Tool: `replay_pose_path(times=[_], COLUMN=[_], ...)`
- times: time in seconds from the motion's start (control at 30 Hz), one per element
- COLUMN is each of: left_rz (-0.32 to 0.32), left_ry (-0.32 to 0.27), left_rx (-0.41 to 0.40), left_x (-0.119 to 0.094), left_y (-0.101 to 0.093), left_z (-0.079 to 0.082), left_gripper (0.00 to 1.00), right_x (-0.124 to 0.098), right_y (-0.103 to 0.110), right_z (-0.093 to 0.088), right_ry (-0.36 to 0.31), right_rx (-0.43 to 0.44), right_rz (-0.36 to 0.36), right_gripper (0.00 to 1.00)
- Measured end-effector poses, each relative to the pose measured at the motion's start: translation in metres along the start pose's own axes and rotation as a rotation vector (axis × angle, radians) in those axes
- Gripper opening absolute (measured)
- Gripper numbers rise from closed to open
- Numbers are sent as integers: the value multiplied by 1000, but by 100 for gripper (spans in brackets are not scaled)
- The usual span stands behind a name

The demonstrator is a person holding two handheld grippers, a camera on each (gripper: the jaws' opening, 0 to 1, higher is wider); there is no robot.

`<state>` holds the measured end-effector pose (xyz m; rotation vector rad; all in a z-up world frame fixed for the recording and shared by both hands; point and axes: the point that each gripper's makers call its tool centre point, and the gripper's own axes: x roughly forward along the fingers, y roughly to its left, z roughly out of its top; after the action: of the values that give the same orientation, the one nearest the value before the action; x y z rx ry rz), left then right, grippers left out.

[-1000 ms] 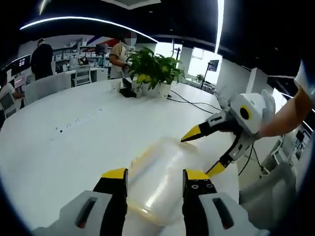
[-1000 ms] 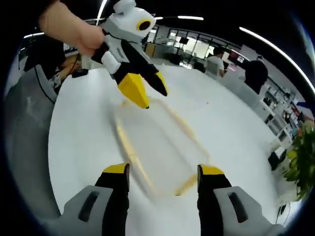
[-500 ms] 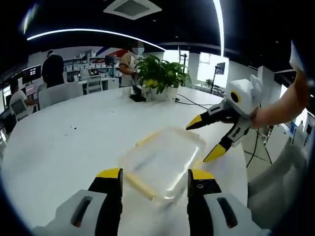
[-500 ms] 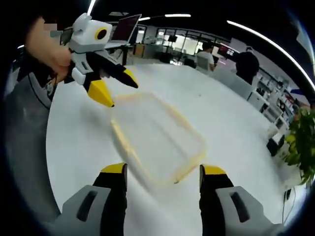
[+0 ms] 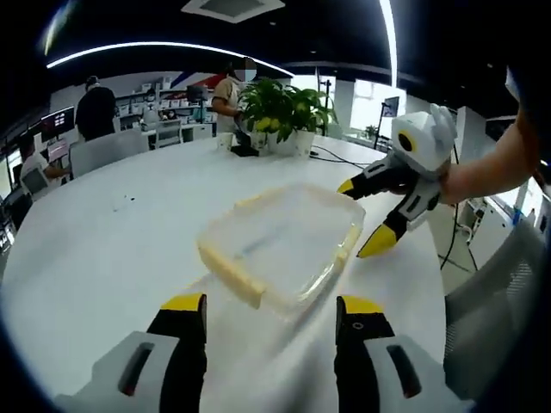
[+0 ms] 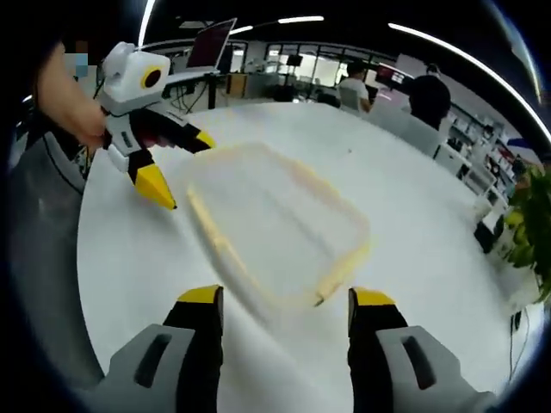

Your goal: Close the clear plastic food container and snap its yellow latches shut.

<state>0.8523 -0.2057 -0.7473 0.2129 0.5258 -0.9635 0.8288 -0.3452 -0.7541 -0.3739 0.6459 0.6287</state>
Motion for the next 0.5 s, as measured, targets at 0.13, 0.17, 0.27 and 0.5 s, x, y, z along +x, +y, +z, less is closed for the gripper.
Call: replay_pose_path(times=[0.13, 0.17, 0.27, 0.5], left_rz=[13, 16, 21, 31], left_ry=[8, 11, 11, 6], left_rx=[-31, -36, -46, -65], left_x=[3, 4, 5, 8], left_y=[1, 1, 0, -1], left_z=[-7, -9, -9, -8], left_gripper=[54, 54, 52, 46], right_x=[4, 5, 7, 11], right_y=[-1, -1, 2, 7], right_z=[-6, -8, -10, -9], right_ry=[5, 9, 12, 9], right_rx=[25, 32, 34, 30], right_rz=[-7, -7, -3, 12], right_gripper=[54, 53, 52, 49])
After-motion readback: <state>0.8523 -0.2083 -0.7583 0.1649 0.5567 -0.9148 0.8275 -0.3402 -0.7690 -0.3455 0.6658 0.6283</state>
